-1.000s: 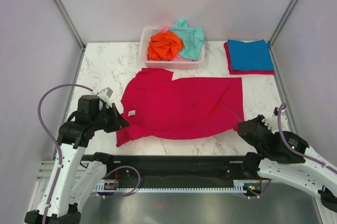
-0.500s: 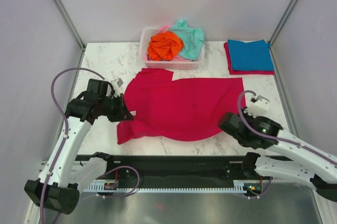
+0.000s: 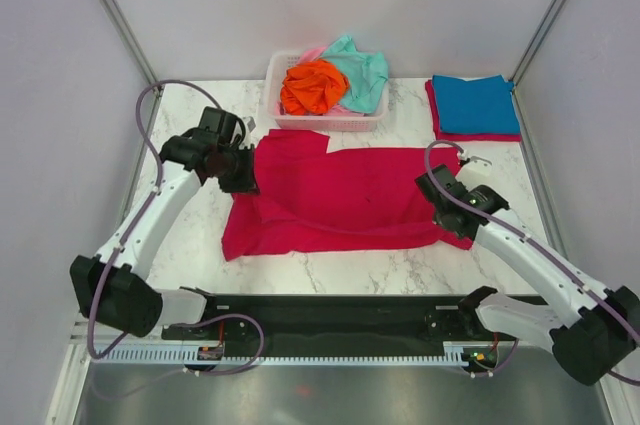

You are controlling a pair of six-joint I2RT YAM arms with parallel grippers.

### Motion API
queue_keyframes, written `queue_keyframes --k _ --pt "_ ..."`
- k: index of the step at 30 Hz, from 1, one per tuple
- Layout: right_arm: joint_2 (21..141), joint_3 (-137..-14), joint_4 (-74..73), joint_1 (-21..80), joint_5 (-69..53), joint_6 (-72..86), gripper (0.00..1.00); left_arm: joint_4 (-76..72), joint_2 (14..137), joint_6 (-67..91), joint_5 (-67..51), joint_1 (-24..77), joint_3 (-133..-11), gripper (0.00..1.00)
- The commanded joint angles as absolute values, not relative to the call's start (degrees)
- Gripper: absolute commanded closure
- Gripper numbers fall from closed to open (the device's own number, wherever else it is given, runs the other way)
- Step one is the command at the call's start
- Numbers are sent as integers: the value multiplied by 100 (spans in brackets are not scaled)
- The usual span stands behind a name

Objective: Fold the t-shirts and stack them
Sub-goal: Fold the tshirt

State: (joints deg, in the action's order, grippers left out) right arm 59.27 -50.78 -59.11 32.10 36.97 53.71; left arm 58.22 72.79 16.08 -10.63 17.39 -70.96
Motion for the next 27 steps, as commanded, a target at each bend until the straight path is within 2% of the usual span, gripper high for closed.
queue_keyframes --k 1,17,18,19,20,21,22,24,27 --pt "6301 -5133 -5310 2972 3332 4694 100 5529 7812 1108 -677 1758 -7567 98" --pt "8155 -5273 -3648 1345 2268 3569 100 5519 10519 712 -133 1749 -9341 98" --pt "8374 -5430 -3630 1301 2207 3473 92 5572 10651 747 -62 1740 -9465 96" --pt "8498 -5527 -3612 1196 2189 3419 87 5677 10905 860 -18 1732 -9596 83" --pt "8603 -5624 -3621 1143 2180 3393 81 5739 10968 931 156 1740 -9850 77" --pt "8761 -5816 -3621 1082 2171 3349 52 5765 10995 984 158 1740 -9948 62" --pt "8806 -5914 -3647 951 2145 3270 34 5783 10960 1071 176 1740 -10019 56" --pt "8790 -6133 -3726 792 2153 3252 8 5766 10645 1230 420 1740 -10072 46" --pt "8361 -6030 -3701 484 2084 3243 2 5556 9872 1590 694 1732 -9600 42"
